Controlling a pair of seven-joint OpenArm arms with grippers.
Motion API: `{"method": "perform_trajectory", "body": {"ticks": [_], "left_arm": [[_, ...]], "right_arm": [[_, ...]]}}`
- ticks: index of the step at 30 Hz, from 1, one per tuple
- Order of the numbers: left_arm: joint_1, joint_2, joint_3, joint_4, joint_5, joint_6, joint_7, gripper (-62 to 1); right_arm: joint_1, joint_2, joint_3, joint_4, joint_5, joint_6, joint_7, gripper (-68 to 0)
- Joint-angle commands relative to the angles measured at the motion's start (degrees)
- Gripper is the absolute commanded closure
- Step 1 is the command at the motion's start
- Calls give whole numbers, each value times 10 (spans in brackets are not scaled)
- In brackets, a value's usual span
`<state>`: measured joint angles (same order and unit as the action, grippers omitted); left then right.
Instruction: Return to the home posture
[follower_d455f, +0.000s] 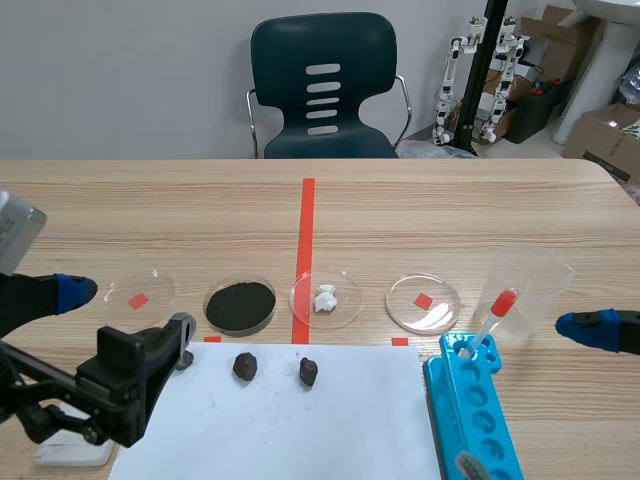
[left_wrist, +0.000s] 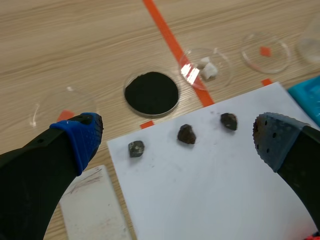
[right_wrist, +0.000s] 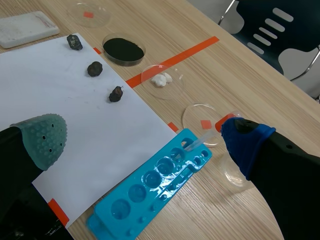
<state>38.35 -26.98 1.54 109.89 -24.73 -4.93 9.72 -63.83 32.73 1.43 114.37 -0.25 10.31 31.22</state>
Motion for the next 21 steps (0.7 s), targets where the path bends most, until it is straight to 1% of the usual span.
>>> {"method": "perform_trajectory", "body": {"ticks": [1, 6, 10, 13, 21], "left_arm": [[18, 1, -8, 28, -1, -11, -26, -623], [77, 2, -44, 66, -1, -54, -83, -623], [114, 4, -70, 76, -1, -80, -129, -623], [126, 4, -83, 76, -1, -79, -138, -623], [121, 4, -84, 76, -2, -84, -138, -623]], "right_arm": [[2, 3, 5, 5, 4, 0, 7, -655], [2, 3, 5, 5, 4, 0, 7, -655], [2, 3, 5, 5, 4, 0, 7, -655], [2, 3, 5, 5, 4, 0, 7, -655], [2, 3, 5, 5, 4, 0, 7, -655]]}}
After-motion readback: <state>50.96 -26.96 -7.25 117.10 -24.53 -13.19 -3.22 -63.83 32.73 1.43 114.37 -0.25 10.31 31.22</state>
